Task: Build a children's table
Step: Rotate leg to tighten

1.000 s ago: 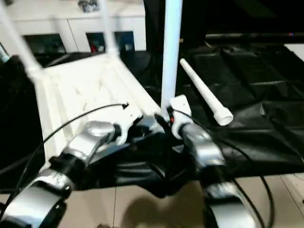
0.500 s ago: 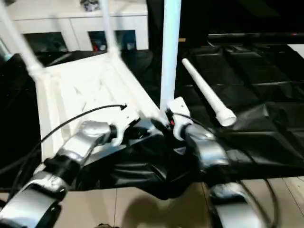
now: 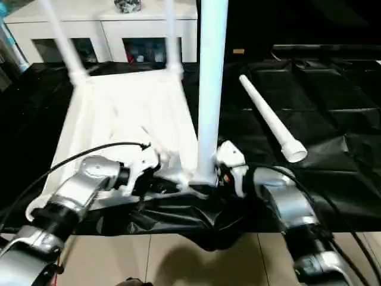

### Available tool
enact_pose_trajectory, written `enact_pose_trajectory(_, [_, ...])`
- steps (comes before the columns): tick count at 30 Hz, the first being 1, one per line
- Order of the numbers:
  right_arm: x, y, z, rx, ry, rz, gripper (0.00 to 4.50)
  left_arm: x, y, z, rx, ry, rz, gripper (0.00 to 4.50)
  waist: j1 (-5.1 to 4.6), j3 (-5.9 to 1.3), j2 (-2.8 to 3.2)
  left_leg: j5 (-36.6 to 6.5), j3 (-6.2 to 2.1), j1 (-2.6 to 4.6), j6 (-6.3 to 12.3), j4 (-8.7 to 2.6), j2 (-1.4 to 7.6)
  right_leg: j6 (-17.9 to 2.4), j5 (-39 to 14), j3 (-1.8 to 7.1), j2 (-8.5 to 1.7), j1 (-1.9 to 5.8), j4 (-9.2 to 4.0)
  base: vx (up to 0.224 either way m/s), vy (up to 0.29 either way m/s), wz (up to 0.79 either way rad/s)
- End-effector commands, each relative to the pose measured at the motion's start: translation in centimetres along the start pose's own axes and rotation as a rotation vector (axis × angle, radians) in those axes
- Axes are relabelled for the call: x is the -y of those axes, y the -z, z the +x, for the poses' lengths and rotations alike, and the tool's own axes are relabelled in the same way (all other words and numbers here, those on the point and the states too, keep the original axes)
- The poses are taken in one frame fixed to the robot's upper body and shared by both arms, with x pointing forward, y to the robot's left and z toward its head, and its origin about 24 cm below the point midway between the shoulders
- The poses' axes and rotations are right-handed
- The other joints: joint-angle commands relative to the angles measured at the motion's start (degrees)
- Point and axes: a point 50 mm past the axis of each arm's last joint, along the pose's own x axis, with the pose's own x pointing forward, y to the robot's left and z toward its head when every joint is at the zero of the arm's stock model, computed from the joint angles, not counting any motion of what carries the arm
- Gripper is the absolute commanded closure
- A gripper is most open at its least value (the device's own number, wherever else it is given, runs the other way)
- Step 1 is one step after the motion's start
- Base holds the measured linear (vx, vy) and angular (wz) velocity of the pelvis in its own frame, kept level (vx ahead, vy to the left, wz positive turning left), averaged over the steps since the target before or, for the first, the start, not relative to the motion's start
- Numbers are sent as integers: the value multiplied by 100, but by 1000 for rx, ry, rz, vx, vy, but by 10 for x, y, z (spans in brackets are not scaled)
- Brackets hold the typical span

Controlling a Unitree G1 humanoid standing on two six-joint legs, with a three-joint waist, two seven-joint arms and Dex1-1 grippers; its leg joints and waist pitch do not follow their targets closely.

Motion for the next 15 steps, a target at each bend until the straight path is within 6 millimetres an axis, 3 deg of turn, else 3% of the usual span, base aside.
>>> enact_pose_trajectory(1, [-14,-4,15,-9,-119,-21,120,8,-22,13,58,121,84,450,-22,-331,-100,-947,-151,160,560,-412,370,-1472,-308,247,-351,190,-418,0,0,0])
enact_pose_trajectory(7, [-17,-3,15,-21,-130,-18,168,8,-22,12,53,125,86,450,-32,-331,-102,-995,-157,165,461,-418,365,-1456,-429,252,-360,191,-431,0,0,0])
enact_pose_trajectory(11, [-19,-3,17,-10,-128,-4,176,8,-23,14,61,119,83,450,-26,-337,-105,-860,-152,160,533,-402,360,-1478,-255,249,-359,193,-416,0,0,0])
enact_pose_trajectory(15, [-15,-2,23,20,-50,31,178,4,-25,18,73,58,72,450,-36,-327,-103,-972,-154,165,475,-413,360,-1457,-452,249,-360,181,-436,0,0,0])
